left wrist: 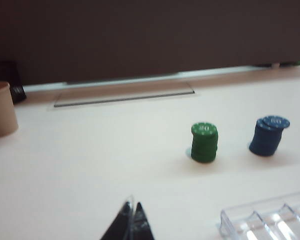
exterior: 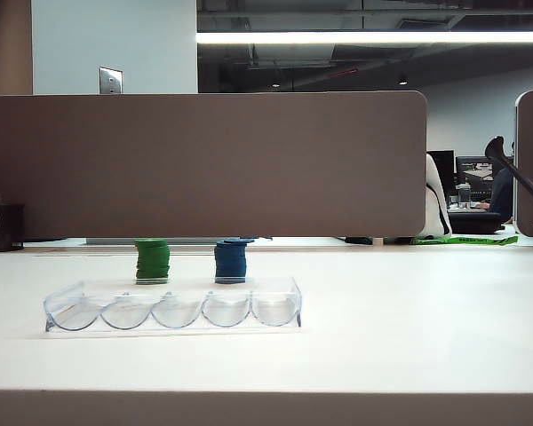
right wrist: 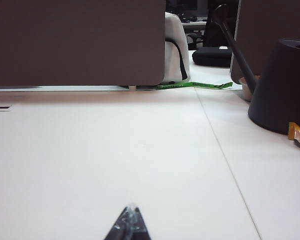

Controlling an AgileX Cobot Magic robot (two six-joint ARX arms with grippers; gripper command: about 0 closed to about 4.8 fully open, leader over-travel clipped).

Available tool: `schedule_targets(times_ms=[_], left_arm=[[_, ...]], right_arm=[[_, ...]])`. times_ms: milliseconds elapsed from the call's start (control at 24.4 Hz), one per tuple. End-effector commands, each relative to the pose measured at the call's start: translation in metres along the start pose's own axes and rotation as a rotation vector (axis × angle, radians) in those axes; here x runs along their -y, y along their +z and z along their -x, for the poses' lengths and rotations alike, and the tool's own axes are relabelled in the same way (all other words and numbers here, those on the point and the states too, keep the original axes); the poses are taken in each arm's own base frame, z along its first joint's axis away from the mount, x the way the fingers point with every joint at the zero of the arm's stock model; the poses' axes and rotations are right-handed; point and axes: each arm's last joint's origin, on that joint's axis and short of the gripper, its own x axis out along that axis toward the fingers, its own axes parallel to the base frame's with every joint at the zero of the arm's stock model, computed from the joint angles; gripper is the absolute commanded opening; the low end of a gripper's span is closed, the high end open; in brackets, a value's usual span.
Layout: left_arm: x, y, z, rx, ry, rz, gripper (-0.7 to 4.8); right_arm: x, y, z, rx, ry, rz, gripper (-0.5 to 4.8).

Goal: Pick up the chip in the box and place it on the pile of chips with the same color.

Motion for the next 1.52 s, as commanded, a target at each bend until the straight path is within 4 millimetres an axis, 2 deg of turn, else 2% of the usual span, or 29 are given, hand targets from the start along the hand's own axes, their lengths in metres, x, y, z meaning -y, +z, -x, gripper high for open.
schedule_targets(times_ms=[41, 1518], left_arm=[[-0.0010, 0.0040, 0.0002, 0.031, 0.026, -0.006, -0.06], [-0.0008, 0.0026, 0.0002, 0.017, 0.023, -0.001, -0.06]], right_arm=[[0.0000, 0.0008, -0.0001, 0.012, -0.001, -0.008, -0.05], [0.0001, -0.0002, -0.0001, 0.002, -0.002, -0.008, -0.05]])
